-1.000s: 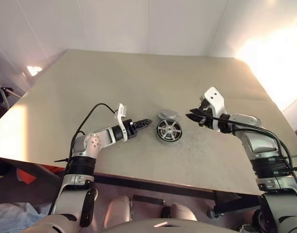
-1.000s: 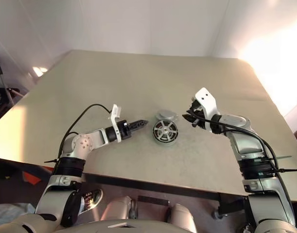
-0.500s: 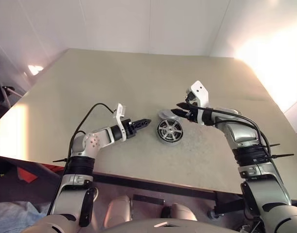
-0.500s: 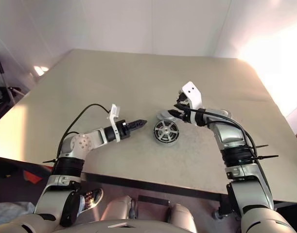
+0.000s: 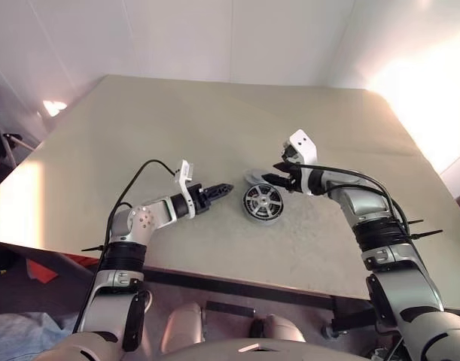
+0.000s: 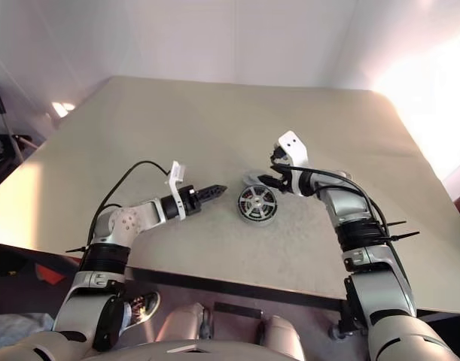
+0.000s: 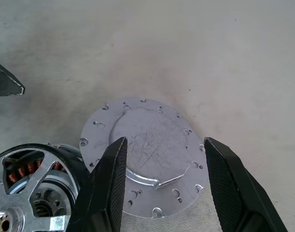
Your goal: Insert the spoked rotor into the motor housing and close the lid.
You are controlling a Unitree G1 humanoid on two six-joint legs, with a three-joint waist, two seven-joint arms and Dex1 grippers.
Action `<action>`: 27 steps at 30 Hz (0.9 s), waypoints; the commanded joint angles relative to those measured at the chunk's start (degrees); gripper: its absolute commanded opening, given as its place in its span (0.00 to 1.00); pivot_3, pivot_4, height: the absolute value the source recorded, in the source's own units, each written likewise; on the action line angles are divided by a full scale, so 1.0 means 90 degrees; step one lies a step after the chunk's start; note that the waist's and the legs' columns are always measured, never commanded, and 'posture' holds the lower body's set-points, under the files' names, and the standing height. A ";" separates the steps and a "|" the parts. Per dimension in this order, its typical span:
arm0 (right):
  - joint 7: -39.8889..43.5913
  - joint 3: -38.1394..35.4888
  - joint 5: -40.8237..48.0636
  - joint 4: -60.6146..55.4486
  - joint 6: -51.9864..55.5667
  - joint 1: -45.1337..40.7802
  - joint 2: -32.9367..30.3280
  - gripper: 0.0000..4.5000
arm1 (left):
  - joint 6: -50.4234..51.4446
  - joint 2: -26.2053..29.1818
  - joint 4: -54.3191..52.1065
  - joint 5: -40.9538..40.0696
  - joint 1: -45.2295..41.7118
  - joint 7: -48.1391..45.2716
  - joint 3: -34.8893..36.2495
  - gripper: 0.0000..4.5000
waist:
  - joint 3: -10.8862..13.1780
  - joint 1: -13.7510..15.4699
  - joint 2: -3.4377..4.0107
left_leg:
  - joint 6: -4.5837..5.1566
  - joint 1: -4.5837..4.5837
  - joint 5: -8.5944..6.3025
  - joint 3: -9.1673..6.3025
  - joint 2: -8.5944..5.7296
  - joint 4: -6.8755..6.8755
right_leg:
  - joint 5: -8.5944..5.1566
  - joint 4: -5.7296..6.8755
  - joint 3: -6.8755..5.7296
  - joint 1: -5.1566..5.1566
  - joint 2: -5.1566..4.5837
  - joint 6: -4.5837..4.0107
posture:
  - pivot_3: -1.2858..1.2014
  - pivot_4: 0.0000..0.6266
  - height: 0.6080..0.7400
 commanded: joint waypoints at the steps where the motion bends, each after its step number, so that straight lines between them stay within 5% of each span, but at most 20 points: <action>1: 0.0222 -0.0211 0.0276 -0.1141 0.0332 0.0274 -0.0314 0.63 | -0.0045 0.0036 -0.0249 -0.0051 0.0039 0.0001 0.0077 0.47 | 0.0000 -0.0009 0.0000 | 0.0004 0.0000 0.0002 0.0000 0.0000 0.0000 | 0.0000 -0.0001 0.0000 0.0000 0.0000 0.0001 | 0.52 0.00 1.00; 10: 0.0206 -0.0468 0.0705 -0.2633 0.1456 0.1525 -0.0953 0.63 | -0.0081 -0.0033 -0.0081 0.0005 -0.0017 -0.0031 -0.0014 0.47 | 0.0000 0.0000 0.0000 | 0.0003 0.0027 -0.0004 -0.0001 0.0000 0.0001 | -0.0001 -0.0002 0.0000 0.0023 0.0000 0.0004 | 0.52 0.00 1.00; 27: -0.0104 -0.0004 0.0513 -0.2220 0.1400 0.1203 -0.0652 0.63 | -0.0112 0.0000 -0.0127 0.0018 0.0083 0.0062 0.0055 0.47 | 0.0000 -0.0009 0.0000 | -0.0005 0.0043 0.0001 0.0000 0.0000 -0.0011 | -0.0001 -0.0003 0.0001 0.0031 0.0001 0.0003 | 0.52 0.00 1.00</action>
